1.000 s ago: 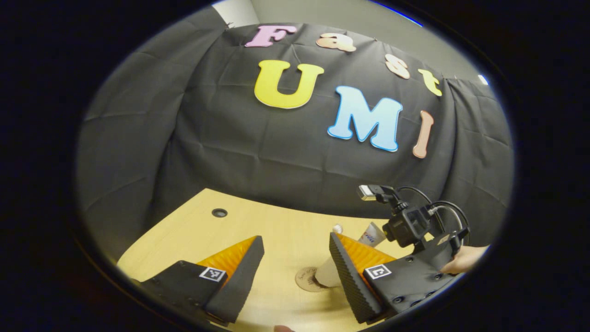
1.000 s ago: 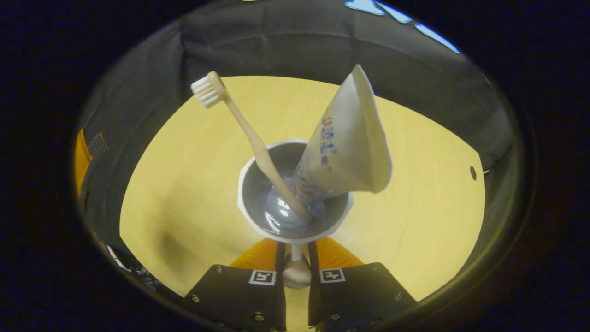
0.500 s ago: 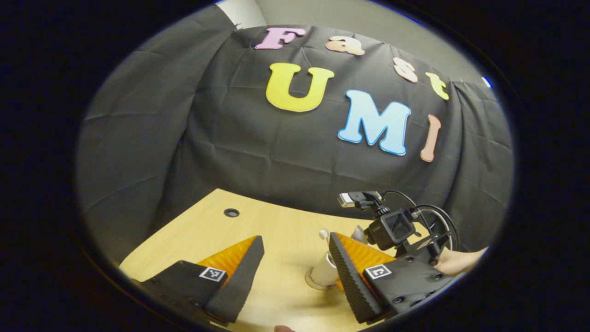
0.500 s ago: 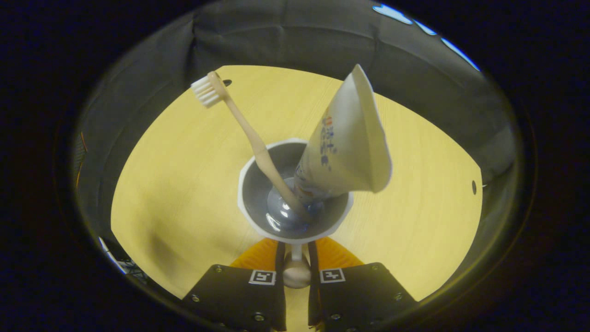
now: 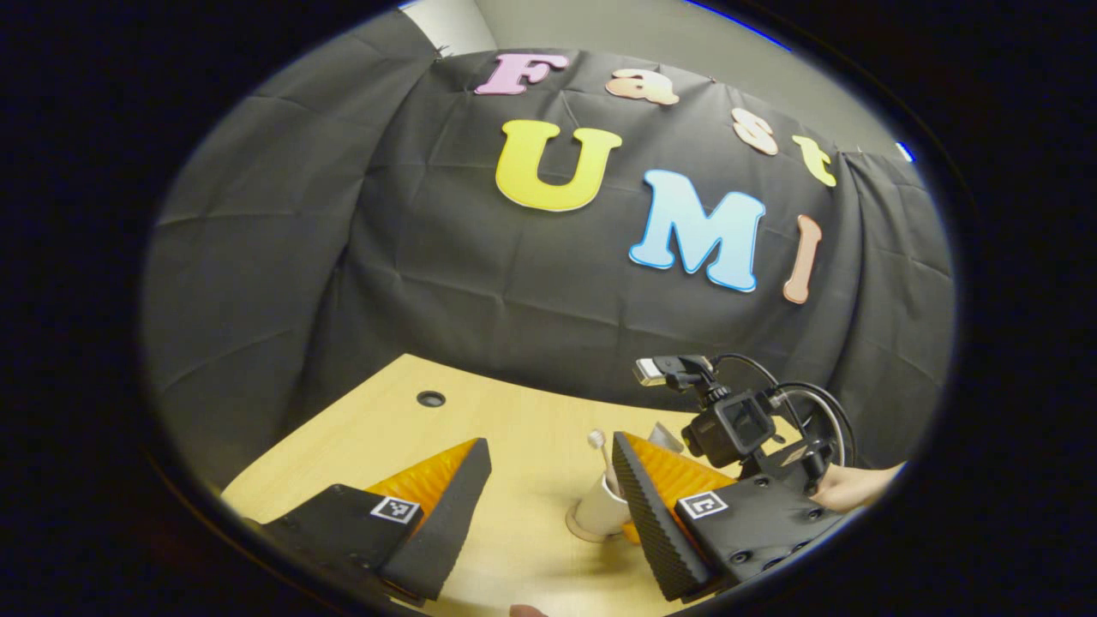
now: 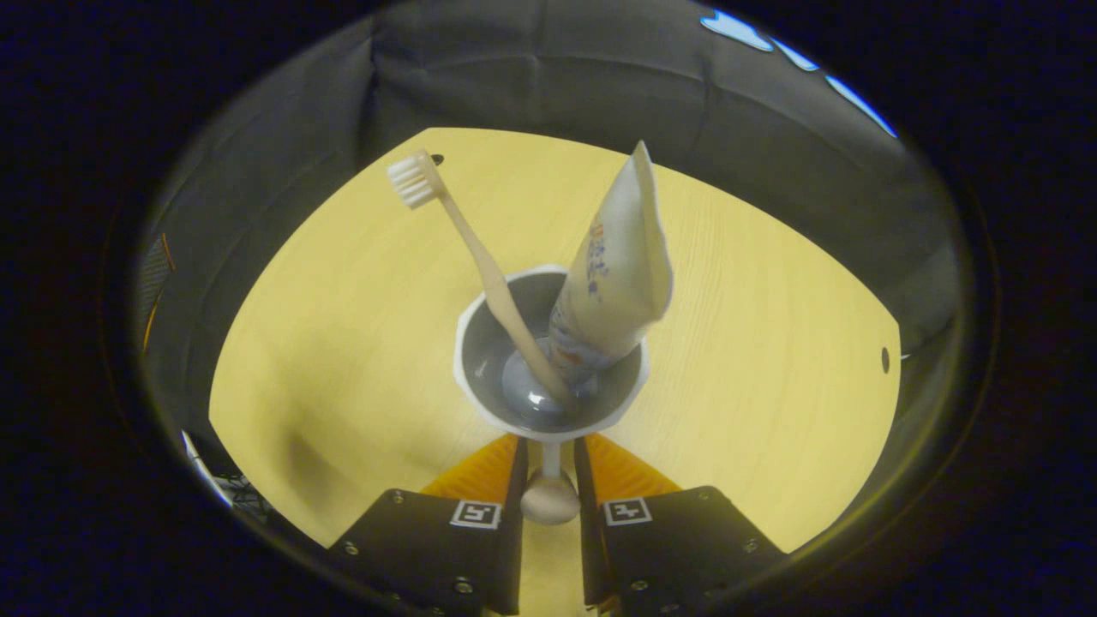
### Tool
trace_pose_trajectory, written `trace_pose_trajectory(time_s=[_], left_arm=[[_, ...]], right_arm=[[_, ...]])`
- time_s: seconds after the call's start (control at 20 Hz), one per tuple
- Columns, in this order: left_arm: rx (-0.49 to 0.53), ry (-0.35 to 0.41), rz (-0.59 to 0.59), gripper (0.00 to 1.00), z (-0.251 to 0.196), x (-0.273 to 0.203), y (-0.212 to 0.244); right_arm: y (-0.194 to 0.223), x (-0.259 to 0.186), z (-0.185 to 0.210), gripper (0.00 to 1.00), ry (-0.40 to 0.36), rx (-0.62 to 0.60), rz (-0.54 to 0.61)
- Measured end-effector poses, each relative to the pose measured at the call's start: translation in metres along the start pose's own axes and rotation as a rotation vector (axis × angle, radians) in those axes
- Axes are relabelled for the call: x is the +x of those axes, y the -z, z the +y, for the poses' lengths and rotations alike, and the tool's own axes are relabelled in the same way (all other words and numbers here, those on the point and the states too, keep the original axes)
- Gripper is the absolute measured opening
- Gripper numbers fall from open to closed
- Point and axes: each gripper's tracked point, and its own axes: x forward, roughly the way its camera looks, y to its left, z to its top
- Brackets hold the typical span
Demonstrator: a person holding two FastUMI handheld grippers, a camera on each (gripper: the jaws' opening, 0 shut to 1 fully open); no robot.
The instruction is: Put the toothbrush and toothpaste on the desktop into the cup, then pick up the cup and place it on the coaster on the desktop.
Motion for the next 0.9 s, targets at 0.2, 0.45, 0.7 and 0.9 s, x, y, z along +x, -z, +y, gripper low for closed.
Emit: trace_pose_trajectory(time_s=[0.2, 0.45, 0.7, 0.9], left_arm=[[0.016, 0.005, -0.013, 0.94, -0.004, 0.003, -0.006], [0.059, 0.029, -0.025, 0.94, -0.016, 0.010, -0.013], [0.080, 0.079, -0.047, 0.94, -0.045, 0.010, -0.022], [0.082, 0.111, -0.050, 0.94, -0.073, 0.007, -0.026]], right_arm=[[-0.006, -0.019, 0.000, 0.32, -0.027, 0.010, -0.060], [-0.006, -0.049, -0.003, 0.33, -0.054, 0.078, -0.136], [0.003, -0.096, -0.016, 0.32, -0.029, 0.132, -0.242], [0.017, -0.136, -0.040, 0.33, 0.013, 0.195, -0.332]])
